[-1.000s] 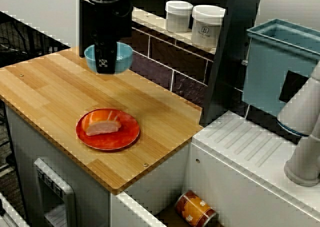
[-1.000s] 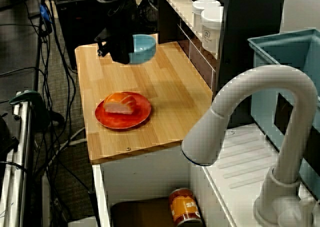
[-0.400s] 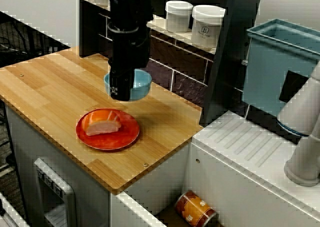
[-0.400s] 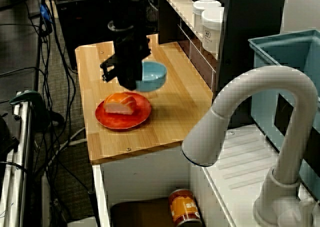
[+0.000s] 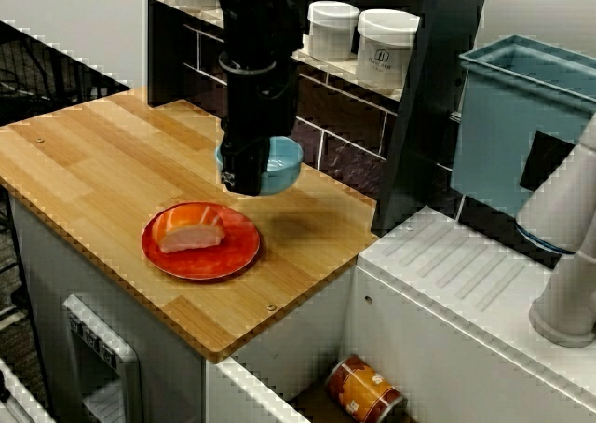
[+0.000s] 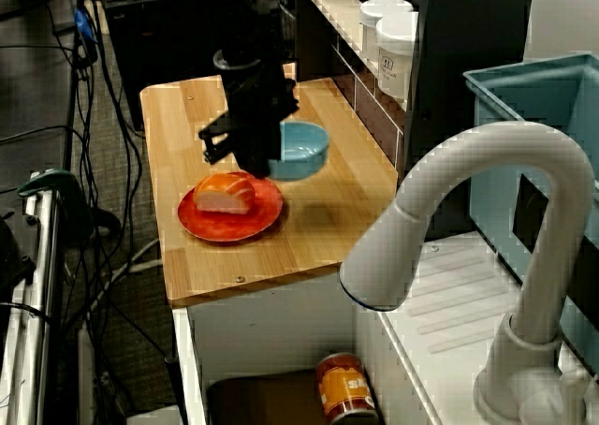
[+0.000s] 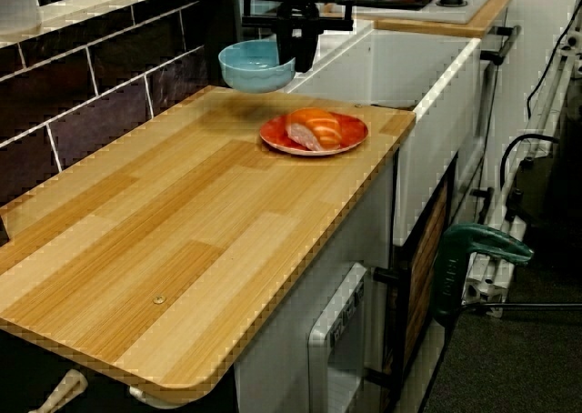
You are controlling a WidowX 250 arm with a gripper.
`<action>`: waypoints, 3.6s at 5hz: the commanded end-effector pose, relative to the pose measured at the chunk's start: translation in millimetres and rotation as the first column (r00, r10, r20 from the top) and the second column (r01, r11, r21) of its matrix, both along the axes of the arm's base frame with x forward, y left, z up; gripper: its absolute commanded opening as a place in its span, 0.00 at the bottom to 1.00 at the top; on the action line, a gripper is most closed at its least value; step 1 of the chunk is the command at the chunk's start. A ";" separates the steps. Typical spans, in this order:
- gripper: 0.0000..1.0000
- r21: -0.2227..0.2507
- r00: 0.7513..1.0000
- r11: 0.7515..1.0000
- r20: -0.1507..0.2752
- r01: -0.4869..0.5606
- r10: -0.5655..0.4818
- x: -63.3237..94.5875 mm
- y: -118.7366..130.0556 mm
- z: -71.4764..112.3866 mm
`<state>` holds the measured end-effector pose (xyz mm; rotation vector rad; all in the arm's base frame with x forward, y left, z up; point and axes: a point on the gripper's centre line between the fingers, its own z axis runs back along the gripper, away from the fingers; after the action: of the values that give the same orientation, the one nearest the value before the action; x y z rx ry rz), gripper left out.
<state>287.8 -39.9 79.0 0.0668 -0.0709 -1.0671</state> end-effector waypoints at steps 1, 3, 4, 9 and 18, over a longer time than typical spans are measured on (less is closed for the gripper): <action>0.00 0.003 1.000 1.000 0.022 0.017 -0.017 5.0 -8.7 -3.4; 0.00 0.003 0.999 1.000 0.033 0.021 -0.021 2.4 -13.5 -7.4; 0.00 -0.001 0.999 1.000 0.035 0.025 -0.025 -0.9 -16.8 -8.1; 0.00 0.043 0.998 0.999 0.069 -0.015 0.012 3.2 -16.7 -19.8; 1.00 -0.015 0.891 0.892 0.010 -0.453 0.453 -42.8 39.7 25.6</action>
<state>250.3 2.3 91.8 0.0570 -0.0217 -0.5951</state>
